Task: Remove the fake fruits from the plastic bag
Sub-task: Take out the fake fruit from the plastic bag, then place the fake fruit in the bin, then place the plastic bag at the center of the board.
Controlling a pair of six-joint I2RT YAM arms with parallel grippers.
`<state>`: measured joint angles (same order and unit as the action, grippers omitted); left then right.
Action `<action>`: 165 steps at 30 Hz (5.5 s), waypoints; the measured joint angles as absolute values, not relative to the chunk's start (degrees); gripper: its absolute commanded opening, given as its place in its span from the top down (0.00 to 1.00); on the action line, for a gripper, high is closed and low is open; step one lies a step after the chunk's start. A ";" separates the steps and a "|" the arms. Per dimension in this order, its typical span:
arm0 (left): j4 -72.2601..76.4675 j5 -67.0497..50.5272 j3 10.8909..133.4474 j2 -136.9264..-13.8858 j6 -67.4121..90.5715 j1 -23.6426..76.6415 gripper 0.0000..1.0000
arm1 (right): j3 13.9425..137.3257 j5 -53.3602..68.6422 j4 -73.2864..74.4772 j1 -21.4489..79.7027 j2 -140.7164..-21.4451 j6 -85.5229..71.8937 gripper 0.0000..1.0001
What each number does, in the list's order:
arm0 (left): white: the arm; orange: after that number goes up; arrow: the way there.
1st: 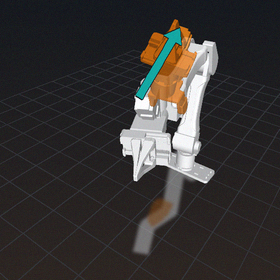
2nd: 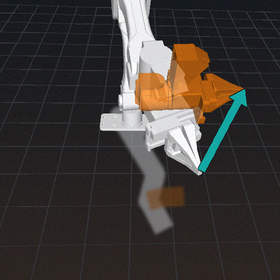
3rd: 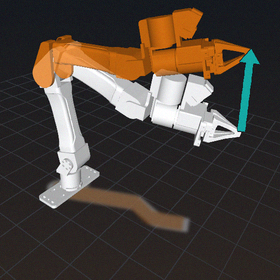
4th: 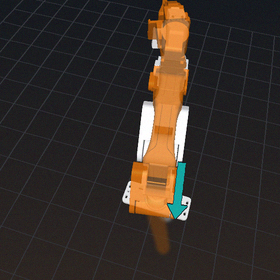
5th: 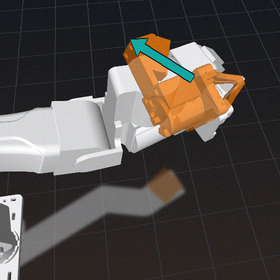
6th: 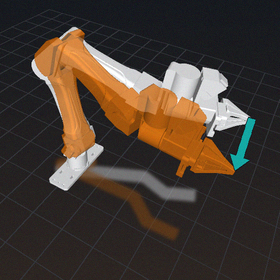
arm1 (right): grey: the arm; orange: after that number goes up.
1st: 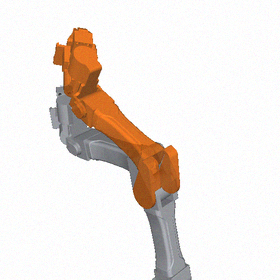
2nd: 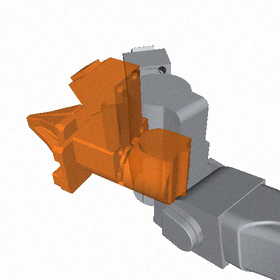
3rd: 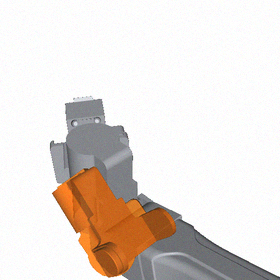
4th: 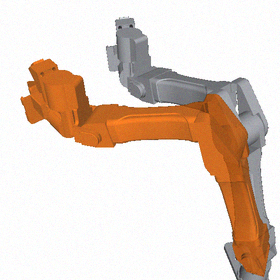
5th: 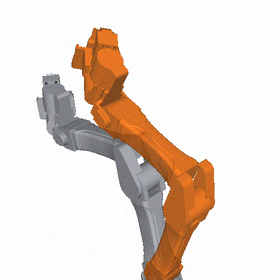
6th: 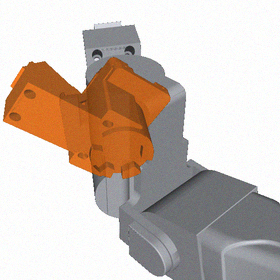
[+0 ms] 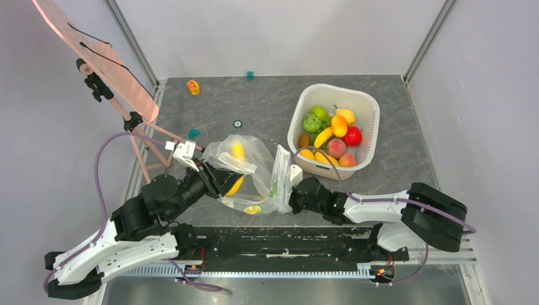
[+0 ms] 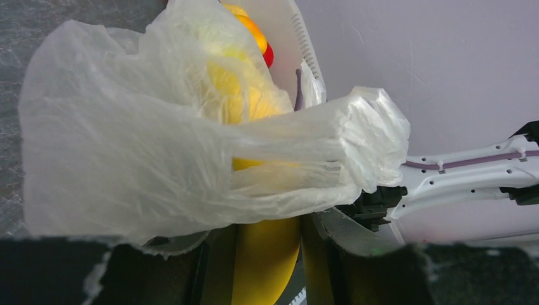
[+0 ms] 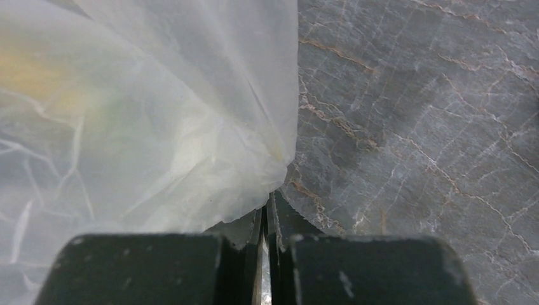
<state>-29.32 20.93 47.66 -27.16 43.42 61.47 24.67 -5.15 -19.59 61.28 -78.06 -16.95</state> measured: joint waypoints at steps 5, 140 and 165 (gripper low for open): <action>-30.17 20.86 49.65 -25.63 43.42 61.47 0.95 | 24.64 -7.79 -17.43 61.30 -79.46 -17.61 1.00; -34.85 -6.35 126.19 -97.67 18.15 49.21 0.00 | 19.33 -33.52 14.06 79.35 -47.18 -20.27 1.00; -32.80 -8.45 97.27 -60.88 21.45 49.21 0.00 | 39.18 -39.57 12.67 79.50 -54.87 -7.73 0.97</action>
